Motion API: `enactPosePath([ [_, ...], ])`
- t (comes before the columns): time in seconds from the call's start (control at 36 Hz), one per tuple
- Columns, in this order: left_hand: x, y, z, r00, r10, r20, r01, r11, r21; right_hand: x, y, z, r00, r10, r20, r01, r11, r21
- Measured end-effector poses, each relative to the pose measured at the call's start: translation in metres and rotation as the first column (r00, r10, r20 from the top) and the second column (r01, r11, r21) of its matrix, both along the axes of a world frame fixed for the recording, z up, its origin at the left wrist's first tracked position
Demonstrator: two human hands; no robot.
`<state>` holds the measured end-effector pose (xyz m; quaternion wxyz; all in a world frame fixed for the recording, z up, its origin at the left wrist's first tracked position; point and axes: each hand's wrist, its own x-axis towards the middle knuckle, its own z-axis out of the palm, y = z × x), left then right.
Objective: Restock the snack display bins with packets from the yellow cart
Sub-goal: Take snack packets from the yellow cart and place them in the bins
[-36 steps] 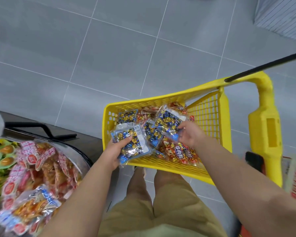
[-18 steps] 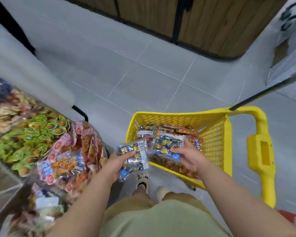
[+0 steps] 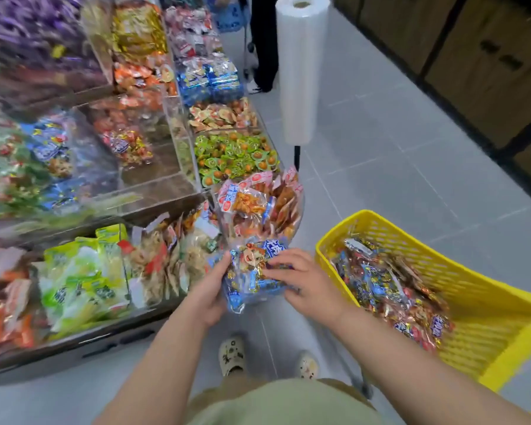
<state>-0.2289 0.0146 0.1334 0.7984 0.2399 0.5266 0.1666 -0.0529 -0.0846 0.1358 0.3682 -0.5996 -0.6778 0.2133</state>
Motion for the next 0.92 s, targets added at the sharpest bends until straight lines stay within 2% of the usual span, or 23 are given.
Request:
enactPosePath([
  [0.08,-0.038,0.005,0.006,0.995,0.092,0.033,-0.093,0.995,0.034,-0.034,0.013,-0.002,0.992,0.113,0.062,-0.115,0.993,0.03],
  [0.22,-0.101,0.016,0.006,0.983,0.18,0.034,-0.183,0.977,0.109,-0.083,0.043,0.003,0.948,0.317,-0.004,-0.317,0.948,0.009],
  [0.28,-0.125,0.02,0.006,0.972,0.231,0.039,-0.234,0.96,0.152,-0.107,0.058,0.007,0.938,0.345,-0.029,-0.345,0.939,0.009],
  [0.39,-0.174,0.036,0.003,0.941,0.333,0.06,-0.337,0.911,0.236,-0.162,0.093,0.012,0.964,0.221,-0.148,-0.223,0.975,0.003],
  [0.5,-0.22,0.057,0.001,0.939,0.344,0.031,-0.338,0.898,0.28,-0.218,0.127,0.011,0.966,0.004,-0.258,-0.06,0.975,-0.212],
  [0.58,-0.257,0.077,-0.004,0.929,0.35,-0.119,-0.291,0.891,0.349,-0.255,0.152,0.009,0.943,-0.138,-0.304,-0.013,0.895,-0.446],
  [0.67,-0.289,0.093,-0.004,0.929,0.332,-0.163,-0.261,0.901,0.347,-0.282,0.173,0.005,0.896,-0.248,-0.369,-0.033,0.79,-0.613],
  [0.78,-0.322,0.109,-0.004,0.932,0.311,-0.188,-0.238,0.914,0.33,-0.308,0.191,0.0,0.865,-0.288,-0.41,-0.083,0.725,-0.684],
  [0.92,-0.345,0.129,-0.003,0.923,0.325,-0.205,-0.248,0.912,0.326,-0.323,0.209,0.007,0.897,-0.274,-0.346,-0.072,0.681,-0.728],
])
